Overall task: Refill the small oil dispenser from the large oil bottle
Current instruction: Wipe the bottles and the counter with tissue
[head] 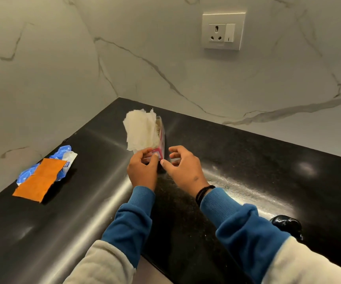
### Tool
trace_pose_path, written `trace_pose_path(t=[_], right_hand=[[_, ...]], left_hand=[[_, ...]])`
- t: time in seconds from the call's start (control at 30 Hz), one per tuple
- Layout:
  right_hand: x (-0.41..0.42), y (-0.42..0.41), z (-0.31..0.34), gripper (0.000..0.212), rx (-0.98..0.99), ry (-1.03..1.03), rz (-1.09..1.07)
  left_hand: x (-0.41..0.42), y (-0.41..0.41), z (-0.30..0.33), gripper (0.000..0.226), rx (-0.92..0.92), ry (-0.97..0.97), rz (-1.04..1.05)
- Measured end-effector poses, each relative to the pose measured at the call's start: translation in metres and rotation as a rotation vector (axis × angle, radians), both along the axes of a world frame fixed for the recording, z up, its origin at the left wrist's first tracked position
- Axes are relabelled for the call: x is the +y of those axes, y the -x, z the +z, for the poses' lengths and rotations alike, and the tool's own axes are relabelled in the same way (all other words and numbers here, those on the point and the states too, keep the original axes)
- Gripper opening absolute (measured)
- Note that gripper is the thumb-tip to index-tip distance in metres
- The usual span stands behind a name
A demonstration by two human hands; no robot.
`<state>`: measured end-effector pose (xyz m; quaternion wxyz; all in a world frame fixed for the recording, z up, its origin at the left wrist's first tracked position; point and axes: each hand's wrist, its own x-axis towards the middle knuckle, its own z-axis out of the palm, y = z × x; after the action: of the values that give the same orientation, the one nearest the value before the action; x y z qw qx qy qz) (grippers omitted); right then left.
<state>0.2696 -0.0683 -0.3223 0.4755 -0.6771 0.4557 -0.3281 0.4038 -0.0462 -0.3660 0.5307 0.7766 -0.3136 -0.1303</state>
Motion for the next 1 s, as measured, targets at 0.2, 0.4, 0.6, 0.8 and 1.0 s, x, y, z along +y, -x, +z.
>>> trace_pose_path(t=[0.2, 0.4, 0.6, 0.8, 1.0], right_hand=[[-0.024, -0.022, -0.016, 0.031, 0.030, -0.077, -0.054], [-0.056, -0.063, -0.023, 0.016, 0.065, -0.111, -0.066], [-0.079, -0.092, -0.026, 0.022, 0.109, -0.144, -0.090], [-0.092, -0.106, -0.038, 0.021, 0.187, -0.235, -0.088], [-0.105, -0.108, -0.041, 0.019, 0.175, -0.238, -0.073]], left_hand=[[-0.009, -0.017, -0.002, 0.015, -0.002, -0.018, 0.089], [-0.026, -0.033, 0.002, 0.019, -0.087, -0.071, 0.067], [-0.046, -0.045, 0.011, 0.024, -0.147, -0.108, 0.047], [-0.071, -0.053, 0.017, 0.032, -0.150, -0.213, -0.008], [-0.086, -0.058, 0.020, 0.031, -0.198, -0.297, -0.009]])
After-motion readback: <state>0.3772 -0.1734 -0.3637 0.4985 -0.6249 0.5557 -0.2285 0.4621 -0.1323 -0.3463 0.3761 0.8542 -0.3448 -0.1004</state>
